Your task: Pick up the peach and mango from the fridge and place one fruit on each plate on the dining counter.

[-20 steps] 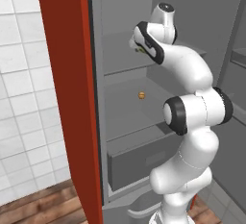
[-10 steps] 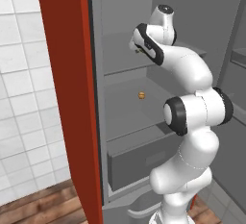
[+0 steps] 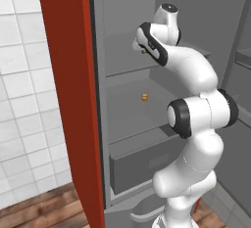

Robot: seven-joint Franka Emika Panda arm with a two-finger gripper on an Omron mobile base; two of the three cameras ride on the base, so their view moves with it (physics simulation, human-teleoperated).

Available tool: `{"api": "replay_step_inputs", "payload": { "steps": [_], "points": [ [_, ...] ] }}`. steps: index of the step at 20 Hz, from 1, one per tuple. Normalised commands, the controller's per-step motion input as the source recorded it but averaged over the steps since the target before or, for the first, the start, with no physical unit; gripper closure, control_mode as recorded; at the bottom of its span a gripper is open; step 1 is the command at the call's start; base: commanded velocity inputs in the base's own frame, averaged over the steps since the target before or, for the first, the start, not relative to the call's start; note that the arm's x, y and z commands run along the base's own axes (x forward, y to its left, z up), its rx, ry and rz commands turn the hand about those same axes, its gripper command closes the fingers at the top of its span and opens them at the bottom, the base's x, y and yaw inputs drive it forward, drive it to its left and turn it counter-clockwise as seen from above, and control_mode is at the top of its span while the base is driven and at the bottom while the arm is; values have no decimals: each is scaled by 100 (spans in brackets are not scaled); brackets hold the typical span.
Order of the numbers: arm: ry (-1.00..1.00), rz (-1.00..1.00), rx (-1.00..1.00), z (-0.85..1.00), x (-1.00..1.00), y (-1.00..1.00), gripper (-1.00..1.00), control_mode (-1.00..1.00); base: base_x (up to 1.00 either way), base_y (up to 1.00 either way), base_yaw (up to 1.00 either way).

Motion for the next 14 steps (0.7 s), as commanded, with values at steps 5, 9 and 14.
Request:
{"api": "replay_step_inputs", "payload": {
  "steps": [5, 9, 14],
  "points": [
    [-19, 0, 4, 0, -100, 0, 100, -100, 0, 0, 0],
    [-30, 0, 1, -3, -100, 0, 100, -100, 0, 0, 0],
    [-22, 0, 0, -26, -100, 0, 100, -100, 0, 0, 0]
  ]
}}
